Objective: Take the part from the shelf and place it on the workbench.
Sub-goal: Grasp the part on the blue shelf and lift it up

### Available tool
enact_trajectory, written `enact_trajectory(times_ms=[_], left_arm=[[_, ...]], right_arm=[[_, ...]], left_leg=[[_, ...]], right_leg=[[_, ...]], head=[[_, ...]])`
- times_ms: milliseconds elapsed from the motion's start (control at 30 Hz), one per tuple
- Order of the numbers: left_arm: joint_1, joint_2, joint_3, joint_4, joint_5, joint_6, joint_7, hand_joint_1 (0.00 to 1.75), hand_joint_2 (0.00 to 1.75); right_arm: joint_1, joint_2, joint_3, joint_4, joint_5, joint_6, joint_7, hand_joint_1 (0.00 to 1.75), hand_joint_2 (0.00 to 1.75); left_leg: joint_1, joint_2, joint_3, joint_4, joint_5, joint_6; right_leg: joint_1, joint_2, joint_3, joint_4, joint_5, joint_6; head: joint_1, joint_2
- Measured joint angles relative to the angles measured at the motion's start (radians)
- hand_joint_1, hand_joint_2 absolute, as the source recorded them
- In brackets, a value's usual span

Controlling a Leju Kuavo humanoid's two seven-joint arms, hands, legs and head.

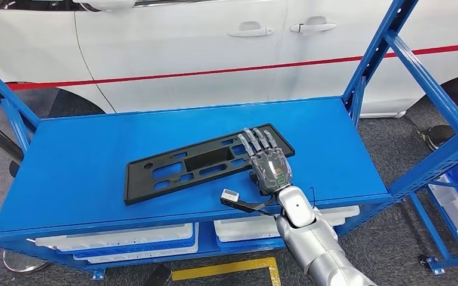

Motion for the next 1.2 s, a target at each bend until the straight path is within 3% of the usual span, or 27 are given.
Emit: enact_trajectory(times_ms=[100,133,167,200,233,300,367,433,500,600,633,667,700,733,800,867,1000,1067,1133,1167,1200], left_arm=[[-0.003,-0.001,0.000,0.000,0.000,0.000,-0.002,0.00,0.00],[-0.002,-0.001,0.000,0.000,0.000,0.000,-0.002,0.00,0.00],[-0.001,-0.002,0.000,0.000,0.000,0.000,-0.002,0.00,0.00],[-0.001,-0.002,0.000,0.000,0.000,0.000,-0.002,0.00,0.00],[-0.001,-0.002,0.000,0.000,0.000,0.000,-0.003,0.00,0.00],[-0.003,-0.003,0.000,0.000,0.000,-0.002,-0.004,0.00,0.00],[-0.004,-0.004,0.000,0.000,0.000,-0.002,-0.005,0.00,0.00],[-0.005,-0.004,0.000,0.000,0.000,-0.002,-0.006,0.00,0.00],[-0.005,-0.004,0.000,0.000,0.000,-0.003,-0.007,0.00,0.00],[-0.004,-0.004,0.000,0.000,0.000,-0.003,-0.009,0.00,0.00],[-0.003,-0.004,0.000,0.000,0.000,-0.003,-0.009,0.00,0.00],[-0.002,-0.004,0.000,0.000,0.000,-0.003,-0.010,0.00,0.00],[-0.002,-0.004,0.000,0.000,0.000,-0.003,-0.010,0.00,0.00],[-0.002,-0.004,0.000,0.000,0.000,-0.003,-0.010,0.00,0.00],[-0.004,-0.004,0.000,0.000,0.000,-0.003,-0.010,0.00,0.00],[-0.006,-0.004,0.000,0.000,0.000,-0.003,-0.011,0.00,0.00],[-0.005,-0.004,0.000,0.000,0.000,-0.003,-0.012,0.00,0.00],[-0.007,-0.005,0.000,0.000,0.000,-0.003,-0.013,0.00,0.00],[-0.007,-0.005,0.000,0.000,0.000,-0.004,-0.013,0.00,0.00],[-0.006,-0.005,0.000,0.000,0.000,-0.004,-0.013,0.00,0.00],[-0.005,-0.005,0.000,0.000,0.000,-0.004,-0.013,0.00,0.00]], right_arm=[[-0.006,-0.005,0.033,0.026,0.001,0.000,0.014,0.00,1.75],[-0.005,-0.008,0.042,0.034,0.001,0.000,0.014,0.00,1.75],[-0.005,-0.010,0.049,0.041,0.001,0.000,0.015,0.00,1.75],[-0.006,-0.011,0.056,0.046,0.001,0.000,0.016,0.00,1.75],[-0.008,-0.012,0.063,0.049,0.001,0.000,0.018,0.00,1.75],[-0.016,-0.012,0.076,0.055,0.001,0.000,0.023,0.00,1.75],[-0.021,-0.012,0.089,0.060,0.001,-0.001,0.028,0.00,1.75],[-0.026,-0.011,0.099,0.064,0.001,-0.003,0.032,0.00,1.75],[-0.032,-0.010,0.107,0.069,0.001,-0.004,0.038,0.00,1.75],[-0.036,-0.008,0.116,0.077,0.002,-0.004,0.044,0.00,1.75],[-0.037,-0.008,0.119,0.080,0.002,-0.004,0.045,0.00,1.75],[-0.037,-0.008,0.121,0.083,0.002,-0.004,0.045,0.00,1.75],[-0.038,-0.008,0.122,0.085,0.002,-0.004,0.046,0.00,1.75],[-0.040,-0.008,0.123,0.087,0.002,-0.004,0.046,0.00,1.75],[-0.043,-0.008,0.125,0.089,0.001,-0.004,0.046,0.00,1.75],[-0.045,-0.008,0.125,0.092,0.002,-0.004,0.047,0.01,1.75],[-0.046,-0.008,0.126,0.097,0.001,-0.004,0.047,1.66,1.75],[-0.048,-0.008,0.126,0.100,0.001,-0.004,0.045,1.75,1.75],[-0.047,-0.008,0.126,0.106,0.000,-0.003,0.044,1.75,1.75],[-0.045,-0.008,0.126,0.109,-0.001,-0.003,0.044,1.75,1.75],[-0.044,-0.009,0.126,0.112,-0.001,-0.003,0.044,1.75,1.75]], left_leg=[[-0.001,0.001,0.002,-0.004,0.003,0.009],[-0.002,0.001,0.001,-0.003,0.002,0.010],[-0.003,0.001,0.001,-0.001,0.001,0.010],[-0.003,0.000,0.002,0.002,-0.001,0.010],[-0.003,0.000,0.003,0.006,-0.005,0.008],[-0.005,-0.001,0.001,0.017,-0.014,0.001],[-0.008,-0.001,-0.002,0.024,-0.019,-0.007],[-0.008,-0.001,-0.001,0.023,-0.021,-0.016],[-0.006,-0.001,-0.011,0.049,-0.043,-0.027],[0.000,0.000,-0.086,0.219,-0.134,-0.042],[0.002,0.000,-0.114,0.279,-0.155,-0.045],[0.003,0.000,-0.129,0.310,-0.159,-0.046],[0.004,0.000,-0.126,0.302,-0.141,-0.046],[0.004,0.000,-0.103,0.252,-0.107,-0.044],[0.002,0.000,-0.032,0.103,-0.042,-0.036],[-0.003,-0.002,0.004,0.023,-0.020,-0.028],[-0.002,-0.002,0.010,0.002,-0.008,-0.006],[0.001,0.000,0.014,-0.010,0.001,0.007],[-0.001,0.000,0.011,-0.010,0.002,0.011],[-0.002,0.000,0.010,-0.008,0.002,0.012],[-0.002,-0.001,0.010,-0.007,0.001,0.011]], right_leg=[[0.001,0.000,-0.080,0.168,-0.086,0.003],[0.001,0.000,-0.104,0.215,-0.099,0.004],[0.001,0.000,-0.115,0.234,-0.095,0.004],[0.001,-0.001,-0.104,0.209,-0.069,0.003],[0.001,-0.001,-0.075,0.149,-0.031,0.002],[0.003,-0.001,-0.014,0.025,0.018,-0.005],[0.006,0.000,0.006,-0.020,0.022,-0.013],[0.006,0.001,0.007,-0.023,0.024,-0.022],[0.003,-0.001,0.011,-0.029,0.027,-0.033],[0.001,-0.003,0.012,-0.032,0.028,-0.042],[0.001,-0.003,0.012,-0.032,0.027,-0.042],[0.002,-0.003,0.013,-0.032,0.027,-0.042],[0.002,-0.003,0.014,-0.032,0.027,-0.042],[0.002,-0.002,0.015,-0.032,0.027,-0.042],[0.003,0.000,0.018,-0.032,0.026,-0.038],[0.005,0.002,0.018,-0.033,0.027,-0.029],[0.004,0.001,0.014,-0.028,0.021,-0.005],[0.003,0.000,-0.021,0.049,-0.028,0.001],[0.003,0.000,-0.083,0.176,-0.087,0.004],[0.003,0.000,-0.105,0.219,-0.097,0.006],[0.003,0.000,-0.110,0.226,-0.087,0.006]], head=[[0.000,0.000],[0.001,0.000],[0.000,0.000],[0.001,0.000],[0.000,0.000],[0.000,0.000],[0.000,0.000],[0.000,0.000],[0.000,0.000],[0.000,0.000],[0.000,0.000],[0.000,0.000],[0.000,0.000],[0.000,0.000],[0.000,0.000],[0.000,0.000],[0.000,0.000],[0.001,0.000],[0.001,0.000],[0.001,0.000],[0.001,0.000]])
